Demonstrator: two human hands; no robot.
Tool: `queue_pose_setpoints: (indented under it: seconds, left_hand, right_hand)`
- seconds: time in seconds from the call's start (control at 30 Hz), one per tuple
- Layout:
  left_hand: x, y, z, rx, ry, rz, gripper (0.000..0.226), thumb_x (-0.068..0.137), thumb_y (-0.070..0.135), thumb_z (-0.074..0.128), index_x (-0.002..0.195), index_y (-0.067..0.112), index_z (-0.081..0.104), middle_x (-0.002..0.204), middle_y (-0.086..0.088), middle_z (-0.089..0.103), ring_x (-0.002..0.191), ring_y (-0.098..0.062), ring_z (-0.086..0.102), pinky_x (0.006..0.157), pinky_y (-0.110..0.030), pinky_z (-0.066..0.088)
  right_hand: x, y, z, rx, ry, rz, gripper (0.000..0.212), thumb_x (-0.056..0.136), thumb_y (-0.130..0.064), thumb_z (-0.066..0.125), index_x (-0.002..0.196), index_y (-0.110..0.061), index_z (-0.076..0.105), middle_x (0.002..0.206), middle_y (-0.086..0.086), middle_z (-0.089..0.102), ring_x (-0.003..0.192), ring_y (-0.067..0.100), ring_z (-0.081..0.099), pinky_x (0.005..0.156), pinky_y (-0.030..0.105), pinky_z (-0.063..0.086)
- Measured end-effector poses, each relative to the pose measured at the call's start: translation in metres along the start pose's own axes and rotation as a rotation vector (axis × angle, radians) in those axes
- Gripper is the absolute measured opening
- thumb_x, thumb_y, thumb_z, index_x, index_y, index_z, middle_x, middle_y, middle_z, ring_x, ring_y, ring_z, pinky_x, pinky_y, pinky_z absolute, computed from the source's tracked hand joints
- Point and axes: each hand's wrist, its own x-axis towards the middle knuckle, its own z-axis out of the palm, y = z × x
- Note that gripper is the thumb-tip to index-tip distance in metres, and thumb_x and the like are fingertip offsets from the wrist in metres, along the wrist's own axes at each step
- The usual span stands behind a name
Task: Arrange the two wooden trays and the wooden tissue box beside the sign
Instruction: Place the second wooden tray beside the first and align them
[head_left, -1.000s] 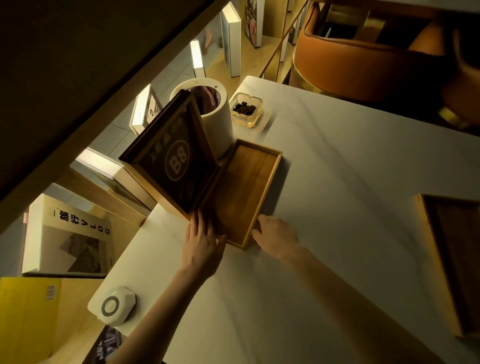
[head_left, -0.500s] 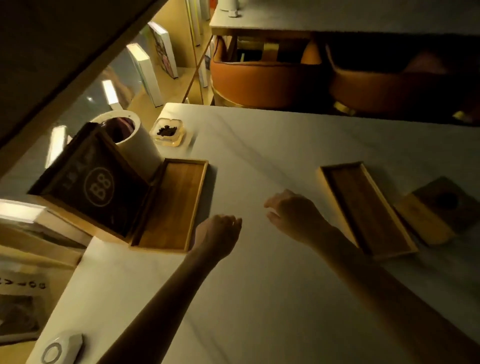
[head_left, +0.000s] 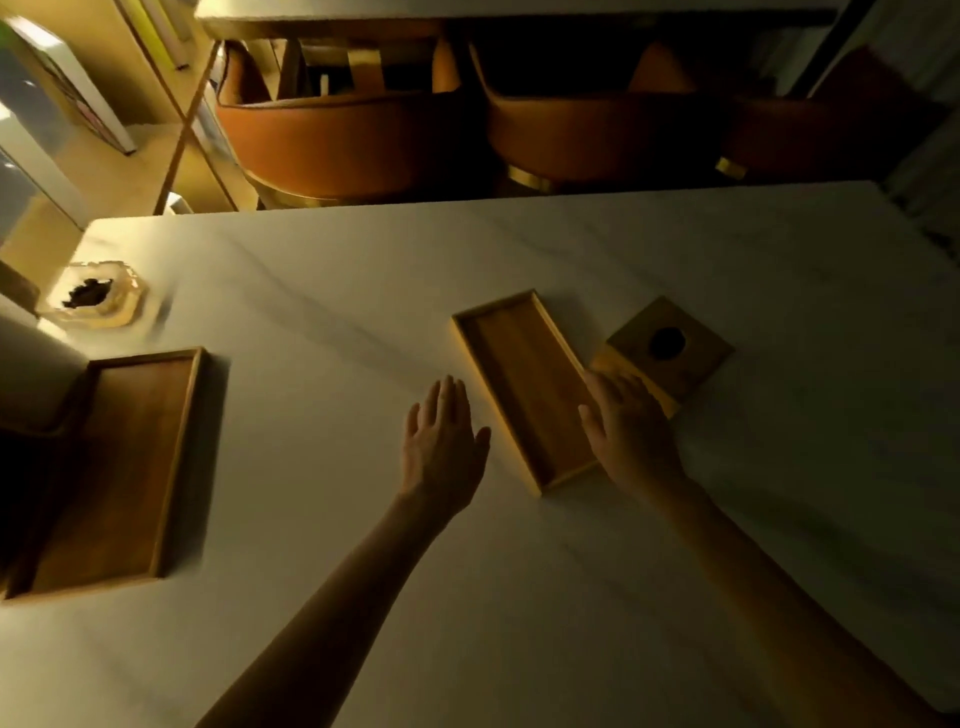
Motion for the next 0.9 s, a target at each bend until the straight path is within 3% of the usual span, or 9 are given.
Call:
queue_pose_setpoints:
  seconds: [0.13, 0.33, 0.53, 0.63, 0.73, 0.83, 0.9]
  left_hand:
    - [0.004, 0.021, 0.035, 0.004, -0.101, -0.084, 0.071, 0.092, 0.047, 0.027, 0.141, 0.009, -0.007, 0.155, -0.012, -0.006, 0.142, -0.026, -0.008, 0.115, -0.042, -0.003]
    - [0.01, 0.048, 0.074, -0.04, -0.211, -0.257, 0.073, 0.09, 0.054, 0.02, 0.14, 0.009, -0.009, 0.154, -0.012, -0.013, 0.141, -0.027, -0.014, 0.115, -0.043, -0.007]
    - [0.013, 0.06, 0.091, -0.229, -0.165, -0.347, 0.067, 0.094, 0.035, 0.034, 0.141, 0.012, -0.007, 0.155, -0.011, -0.01, 0.141, -0.027, -0.013, 0.113, -0.043, -0.008]
    - [0.017, 0.058, 0.086, -0.308, -0.116, -0.368, 0.063, 0.093, 0.026, 0.039, 0.142, 0.012, 0.002, 0.156, -0.011, 0.001, 0.143, -0.027, -0.005, 0.116, -0.042, 0.0]
    - [0.018, 0.052, 0.076, -0.44, -0.083, -0.378, 0.057, 0.091, 0.018, 0.046, 0.141, 0.011, 0.019, 0.15, -0.012, 0.025, 0.137, -0.03, 0.021, 0.114, -0.041, 0.022]
    - [0.017, 0.046, 0.063, -0.665, -0.07, -0.436, 0.052, 0.09, 0.009, 0.044, 0.139, 0.015, 0.026, 0.13, -0.013, 0.049, 0.109, -0.026, 0.052, 0.094, -0.038, 0.049]
    - [0.016, 0.042, 0.054, -0.805, -0.097, -0.484, 0.053, 0.09, 0.006, 0.041, 0.139, 0.02, 0.026, 0.112, -0.01, 0.058, 0.091, -0.024, 0.061, 0.078, -0.035, 0.056]
  right_hand:
    - [-0.007, 0.038, 0.018, 0.043, -0.07, 0.101, 0.044, 0.09, -0.015, 0.053, 0.131, -0.003, 0.044, 0.123, 0.023, 0.059, 0.112, 0.036, 0.057, 0.084, 0.041, 0.051]
    - [-0.013, 0.056, 0.055, 0.095, -0.203, 0.301, 0.056, 0.094, -0.02, 0.044, 0.143, -0.007, 0.021, 0.148, 0.016, 0.035, 0.136, 0.029, 0.033, 0.105, 0.039, 0.04]
    - [-0.008, 0.056, 0.062, 0.33, -0.117, 0.461, 0.048, 0.093, -0.009, 0.044, 0.139, -0.009, 0.03, 0.143, 0.017, 0.041, 0.131, 0.029, 0.041, 0.103, 0.04, 0.044]
    - [-0.001, 0.053, 0.058, 0.455, -0.102, 0.507, 0.048, 0.092, -0.002, 0.044, 0.138, -0.007, 0.033, 0.142, 0.018, 0.043, 0.13, 0.029, 0.042, 0.104, 0.039, 0.042]
    - [0.006, 0.052, 0.052, 0.529, -0.155, 0.551, 0.047, 0.092, -0.002, 0.043, 0.138, -0.006, 0.032, 0.143, 0.019, 0.041, 0.131, 0.031, 0.041, 0.104, 0.04, 0.041]
    - [0.016, 0.05, 0.05, 0.663, -0.304, 0.653, 0.047, 0.093, -0.002, 0.04, 0.139, -0.003, 0.029, 0.142, 0.02, 0.04, 0.13, 0.033, 0.041, 0.105, 0.042, 0.041]
    - [0.022, 0.049, 0.048, 0.721, -0.39, 0.68, 0.045, 0.093, 0.0, 0.04, 0.138, -0.001, 0.032, 0.134, 0.017, 0.047, 0.123, 0.029, 0.046, 0.095, 0.035, 0.046]
